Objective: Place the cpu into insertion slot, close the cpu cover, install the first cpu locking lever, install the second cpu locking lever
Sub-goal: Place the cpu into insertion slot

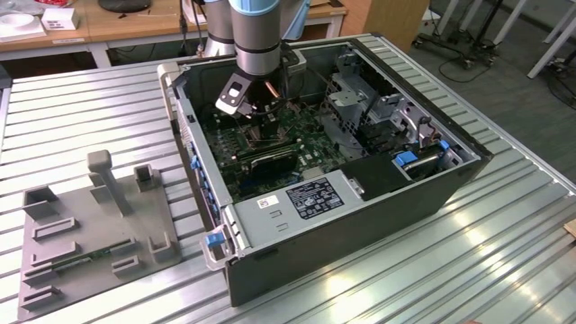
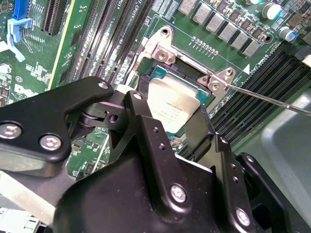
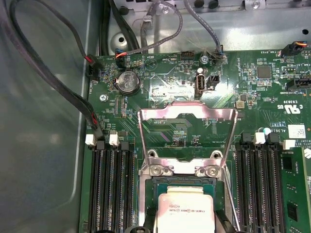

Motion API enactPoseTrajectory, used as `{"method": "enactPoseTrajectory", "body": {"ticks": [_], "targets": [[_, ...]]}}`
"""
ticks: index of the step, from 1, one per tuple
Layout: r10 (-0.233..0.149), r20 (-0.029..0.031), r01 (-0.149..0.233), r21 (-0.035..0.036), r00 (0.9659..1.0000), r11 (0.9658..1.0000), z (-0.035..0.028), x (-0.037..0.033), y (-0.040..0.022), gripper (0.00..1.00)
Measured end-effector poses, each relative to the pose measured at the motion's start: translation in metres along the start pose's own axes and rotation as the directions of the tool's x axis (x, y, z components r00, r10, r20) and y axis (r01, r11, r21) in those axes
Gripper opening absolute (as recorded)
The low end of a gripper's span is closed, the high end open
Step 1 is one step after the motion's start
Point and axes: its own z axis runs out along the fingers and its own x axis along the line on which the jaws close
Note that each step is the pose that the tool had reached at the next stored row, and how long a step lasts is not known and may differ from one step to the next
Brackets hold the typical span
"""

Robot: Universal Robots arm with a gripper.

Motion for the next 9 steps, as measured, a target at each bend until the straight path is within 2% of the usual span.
{"method": "enactPoseTrajectory", "body": {"ticks": [9], "targets": [[0.0,-0.0001,0.0,-0.0001,1.0,1.0,0.0012,0.0,-0.0001,0.54]]}}
